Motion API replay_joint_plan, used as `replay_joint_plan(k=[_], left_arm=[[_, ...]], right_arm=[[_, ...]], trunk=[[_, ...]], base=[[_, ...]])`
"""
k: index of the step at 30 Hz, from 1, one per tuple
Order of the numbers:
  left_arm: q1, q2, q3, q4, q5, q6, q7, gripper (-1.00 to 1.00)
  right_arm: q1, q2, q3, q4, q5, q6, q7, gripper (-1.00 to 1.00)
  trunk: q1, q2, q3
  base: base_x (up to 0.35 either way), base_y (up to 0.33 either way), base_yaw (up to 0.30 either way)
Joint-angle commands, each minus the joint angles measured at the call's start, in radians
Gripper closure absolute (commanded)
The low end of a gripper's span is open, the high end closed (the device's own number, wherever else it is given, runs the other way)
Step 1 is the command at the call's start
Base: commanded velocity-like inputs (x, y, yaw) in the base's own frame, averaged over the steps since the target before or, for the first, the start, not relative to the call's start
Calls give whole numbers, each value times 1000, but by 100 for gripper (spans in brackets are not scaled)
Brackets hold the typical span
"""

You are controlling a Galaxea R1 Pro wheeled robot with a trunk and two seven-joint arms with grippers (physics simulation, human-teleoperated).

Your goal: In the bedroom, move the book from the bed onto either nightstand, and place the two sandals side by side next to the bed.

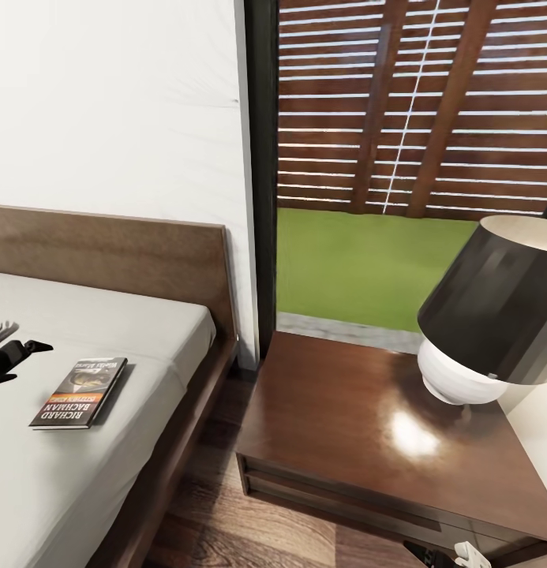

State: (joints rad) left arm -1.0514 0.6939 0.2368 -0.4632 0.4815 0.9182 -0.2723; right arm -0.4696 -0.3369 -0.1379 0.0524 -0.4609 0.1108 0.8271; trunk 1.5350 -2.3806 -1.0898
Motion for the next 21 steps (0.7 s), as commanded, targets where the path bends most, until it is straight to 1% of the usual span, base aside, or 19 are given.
replay_joint_plan(k=[1, 7, 21], left_arm=[[-1, -1, 6, 1, -8, 5, -7, -100], [-1, -1, 6, 7, -6, 3, -7, -100], [-1, 1, 9, 9, -5, 4, -8, -100]], right_arm=[[-1, -1, -8, 3, -4, 10, 4, -100], [-1, -1, -8, 3, -4, 10, 4, -100], [-1, -1, -8, 3, -3, 10, 4, -100]], trunk=[[0, 0, -1], [0, 0, -1], [53, -98, -45]], base=[[0, 0, 0], [0, 0, 0], [0, 0, 0]])
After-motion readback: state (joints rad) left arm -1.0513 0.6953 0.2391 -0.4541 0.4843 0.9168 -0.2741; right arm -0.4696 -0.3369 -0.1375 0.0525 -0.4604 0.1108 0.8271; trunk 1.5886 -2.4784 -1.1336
